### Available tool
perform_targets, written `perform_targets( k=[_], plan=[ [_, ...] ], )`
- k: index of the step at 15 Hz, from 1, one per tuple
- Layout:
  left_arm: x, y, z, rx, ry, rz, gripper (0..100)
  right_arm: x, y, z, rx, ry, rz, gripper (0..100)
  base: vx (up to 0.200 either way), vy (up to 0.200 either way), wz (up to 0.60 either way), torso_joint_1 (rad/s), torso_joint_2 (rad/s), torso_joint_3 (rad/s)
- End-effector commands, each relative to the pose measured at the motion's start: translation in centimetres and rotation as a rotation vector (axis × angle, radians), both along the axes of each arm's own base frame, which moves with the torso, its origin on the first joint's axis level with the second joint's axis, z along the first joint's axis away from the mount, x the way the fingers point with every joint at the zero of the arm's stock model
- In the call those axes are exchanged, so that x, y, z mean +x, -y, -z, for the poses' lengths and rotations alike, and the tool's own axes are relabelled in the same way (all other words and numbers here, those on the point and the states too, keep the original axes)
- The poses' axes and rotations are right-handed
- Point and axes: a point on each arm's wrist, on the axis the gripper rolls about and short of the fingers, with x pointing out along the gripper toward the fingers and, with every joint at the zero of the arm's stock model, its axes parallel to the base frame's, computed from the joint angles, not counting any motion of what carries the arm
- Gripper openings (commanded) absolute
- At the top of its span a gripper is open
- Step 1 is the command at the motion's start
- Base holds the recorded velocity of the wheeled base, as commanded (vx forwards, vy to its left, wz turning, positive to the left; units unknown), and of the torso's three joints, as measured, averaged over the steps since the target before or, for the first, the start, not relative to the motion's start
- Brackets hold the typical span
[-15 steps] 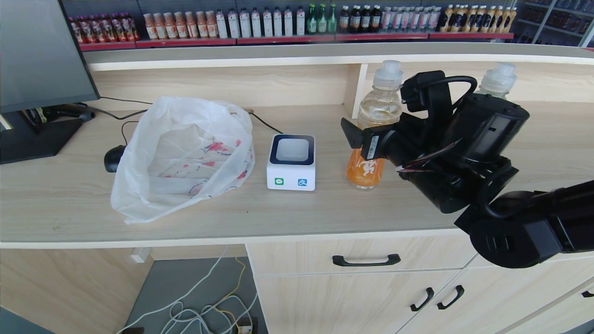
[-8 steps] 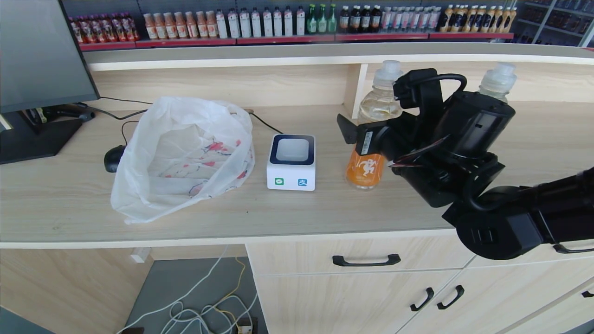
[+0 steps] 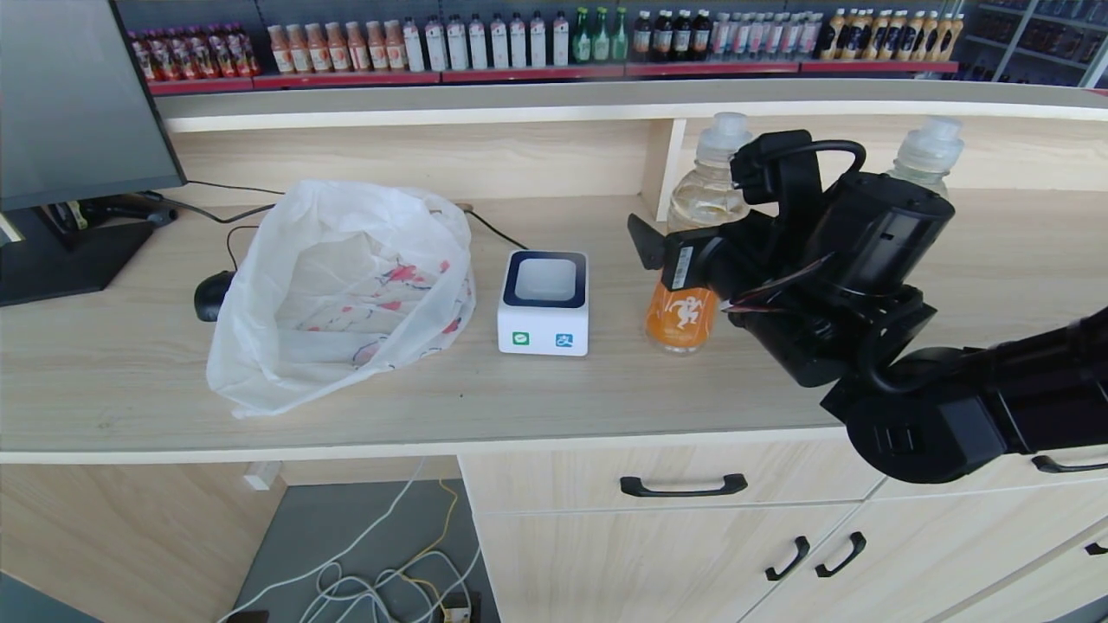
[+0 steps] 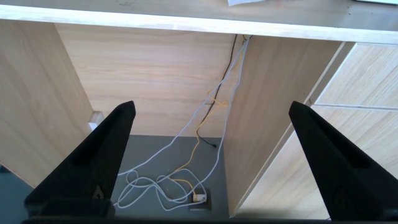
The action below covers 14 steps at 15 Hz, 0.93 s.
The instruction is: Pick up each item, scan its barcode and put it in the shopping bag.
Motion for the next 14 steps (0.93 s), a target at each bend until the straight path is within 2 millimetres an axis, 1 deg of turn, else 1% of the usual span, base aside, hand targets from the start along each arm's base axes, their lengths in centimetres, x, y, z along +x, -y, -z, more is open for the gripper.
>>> perform_targets(
  k=[1,8,14],
  plan=[
    [0.0,0.0,0.0,0.000,0.000,0.000,100,0.0,0.0,-0.1,0.002,0.004,0.001,0,0.000,0.000,0.00,0.000,0.00,0.000],
    [0.0,0.0,0.0,0.000,0.000,0.000,100,-0.3,0.2,-0.9,0.018,0.025,-0.001,0,0.000,0.000,0.00,0.000,0.00,0.000],
    [0.0,0.0,0.0,0.000,-0.001,0.000,100,-0.8,0.5,-2.3,0.043,0.062,-0.001,0,0.000,0.000,0.00,0.000,0.00,0.000]
  ],
)
